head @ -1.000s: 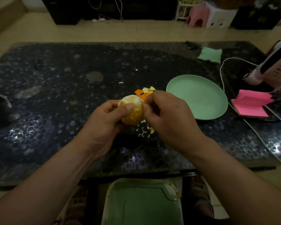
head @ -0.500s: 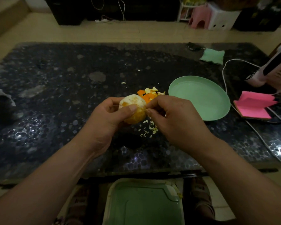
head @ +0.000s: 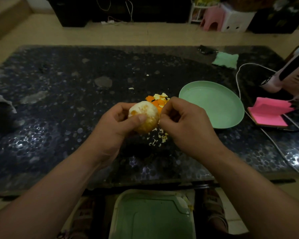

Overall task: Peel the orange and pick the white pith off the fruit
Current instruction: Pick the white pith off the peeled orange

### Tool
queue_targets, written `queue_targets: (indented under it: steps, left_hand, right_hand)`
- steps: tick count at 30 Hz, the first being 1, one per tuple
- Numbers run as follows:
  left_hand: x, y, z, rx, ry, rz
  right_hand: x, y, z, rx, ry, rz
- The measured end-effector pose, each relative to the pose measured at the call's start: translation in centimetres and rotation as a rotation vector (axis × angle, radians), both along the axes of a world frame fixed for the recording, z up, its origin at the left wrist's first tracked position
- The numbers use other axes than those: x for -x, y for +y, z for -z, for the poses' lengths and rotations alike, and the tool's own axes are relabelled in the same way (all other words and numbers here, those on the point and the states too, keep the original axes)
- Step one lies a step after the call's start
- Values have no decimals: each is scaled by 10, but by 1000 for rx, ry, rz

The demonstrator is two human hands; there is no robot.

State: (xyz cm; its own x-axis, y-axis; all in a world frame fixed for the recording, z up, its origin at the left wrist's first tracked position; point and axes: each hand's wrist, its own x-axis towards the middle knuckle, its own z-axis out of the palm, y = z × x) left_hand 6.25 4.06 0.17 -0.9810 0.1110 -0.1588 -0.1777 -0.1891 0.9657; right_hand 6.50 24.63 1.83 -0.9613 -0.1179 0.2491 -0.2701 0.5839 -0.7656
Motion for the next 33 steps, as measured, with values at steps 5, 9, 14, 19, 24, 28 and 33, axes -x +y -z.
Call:
queue_targets:
  steps: [5,9,14,19,24,28,33]
  left_hand:
    - [1,0,-5,-186,-77,6]
    - [2,0,-5,-199,-73,-7]
    - [3,1,-4,-155,-46,-8]
    - [2,1,-2,-130,-32,-8]
    - [2,2,-1,-133,-36,-19]
    - [2,2,-4,-152,-37,-19]
    - [1,2,-5,-130,-37,-17]
  right_hand:
    - [7,9,-2,48,-121,32]
    - [4,6,-6,60,-122,-28]
    - [3,2,-5,30,-113,-11]
    - [3,2,-3,13,-104,1]
    - [4,2,-2,-9,-100,10]
    - [4,4,-3,17,-119,-17]
    - [3,1,-4,6,-104,-8]
